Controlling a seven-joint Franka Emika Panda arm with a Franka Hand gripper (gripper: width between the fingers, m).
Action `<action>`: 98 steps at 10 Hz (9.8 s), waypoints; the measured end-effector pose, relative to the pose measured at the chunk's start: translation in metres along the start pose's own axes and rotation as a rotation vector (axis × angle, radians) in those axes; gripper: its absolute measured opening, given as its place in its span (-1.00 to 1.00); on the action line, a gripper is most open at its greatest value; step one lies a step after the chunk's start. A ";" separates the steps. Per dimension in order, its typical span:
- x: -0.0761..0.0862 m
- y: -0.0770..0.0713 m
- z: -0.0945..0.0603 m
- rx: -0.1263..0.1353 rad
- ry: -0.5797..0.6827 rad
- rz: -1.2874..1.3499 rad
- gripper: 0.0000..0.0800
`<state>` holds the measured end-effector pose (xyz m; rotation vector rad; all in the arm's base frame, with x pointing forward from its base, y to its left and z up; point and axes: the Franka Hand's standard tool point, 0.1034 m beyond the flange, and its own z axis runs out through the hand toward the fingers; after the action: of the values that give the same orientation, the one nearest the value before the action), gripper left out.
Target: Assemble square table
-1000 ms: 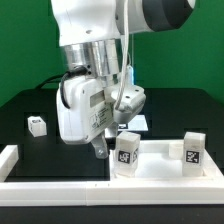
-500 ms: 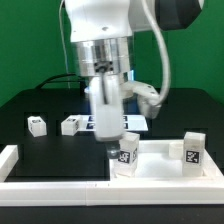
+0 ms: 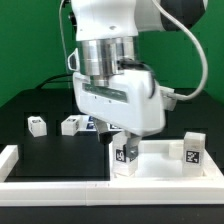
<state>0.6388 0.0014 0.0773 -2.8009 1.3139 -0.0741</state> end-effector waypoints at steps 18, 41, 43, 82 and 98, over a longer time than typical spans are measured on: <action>-0.012 0.006 0.007 -0.013 0.040 0.926 -0.25; -0.019 0.003 0.006 0.088 -0.019 1.016 -0.27; -0.019 0.001 0.006 0.093 -0.023 1.095 -0.27; -0.012 0.009 0.006 0.057 -0.126 1.200 -0.24; -0.036 -0.010 -0.018 0.045 -0.181 1.077 0.62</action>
Offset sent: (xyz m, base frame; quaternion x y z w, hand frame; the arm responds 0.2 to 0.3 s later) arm 0.0000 0.0000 0.0000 0.0000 0.0000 -0.0650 0.9979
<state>0.6221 0.0355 0.0953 -1.6590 2.4515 0.1795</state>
